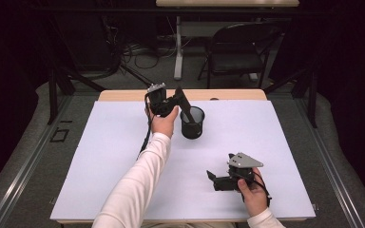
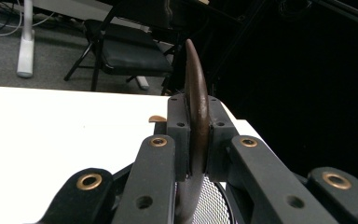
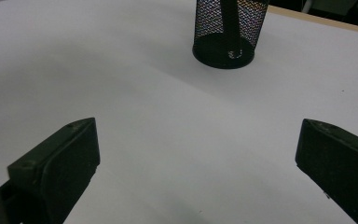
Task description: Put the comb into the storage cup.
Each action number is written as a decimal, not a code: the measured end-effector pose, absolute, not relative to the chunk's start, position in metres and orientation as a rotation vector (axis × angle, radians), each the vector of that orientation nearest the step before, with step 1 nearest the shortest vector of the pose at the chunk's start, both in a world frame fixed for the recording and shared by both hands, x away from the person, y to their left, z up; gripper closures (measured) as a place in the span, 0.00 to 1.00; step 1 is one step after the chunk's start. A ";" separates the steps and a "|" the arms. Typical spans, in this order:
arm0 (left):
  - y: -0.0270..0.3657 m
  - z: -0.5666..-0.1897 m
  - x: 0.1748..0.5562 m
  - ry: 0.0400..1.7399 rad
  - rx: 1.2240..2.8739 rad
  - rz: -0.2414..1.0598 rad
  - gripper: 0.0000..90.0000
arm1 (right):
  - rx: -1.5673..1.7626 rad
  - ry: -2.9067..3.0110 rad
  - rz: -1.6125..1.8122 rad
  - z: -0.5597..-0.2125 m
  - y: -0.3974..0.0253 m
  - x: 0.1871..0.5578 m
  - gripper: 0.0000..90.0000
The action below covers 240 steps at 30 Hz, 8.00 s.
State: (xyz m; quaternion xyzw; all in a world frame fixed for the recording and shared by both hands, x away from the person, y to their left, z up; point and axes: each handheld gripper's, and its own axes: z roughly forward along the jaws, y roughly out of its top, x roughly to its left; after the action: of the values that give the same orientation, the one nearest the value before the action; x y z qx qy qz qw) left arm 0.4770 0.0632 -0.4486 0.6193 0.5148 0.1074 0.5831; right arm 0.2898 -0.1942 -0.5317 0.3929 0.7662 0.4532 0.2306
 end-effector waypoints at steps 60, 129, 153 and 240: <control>0.090 -0.464 0.487 1.318 1.348 0.205 0.76 | 1.073 2.116 1.248 -0.533 -0.194 0.290 0.00; 0.126 -0.431 0.446 1.154 1.397 0.247 0.34 | 1.072 2.123 1.237 -0.534 -0.193 0.290 0.00; 0.150 -0.417 0.413 1.037 1.521 0.312 0.31 | 1.073 2.117 1.232 -0.534 -0.193 0.289 0.00; 0.253 -0.516 0.281 0.796 1.713 0.383 0.18 | 1.068 2.121 1.228 -0.534 -0.191 0.289 0.00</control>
State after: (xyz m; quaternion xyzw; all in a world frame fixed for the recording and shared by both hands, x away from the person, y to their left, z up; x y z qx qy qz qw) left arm 0.2807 0.2528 -0.5161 0.7300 0.3390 0.1633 0.5705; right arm 0.2887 -0.1907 -0.5344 0.3885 0.7718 0.4469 0.2318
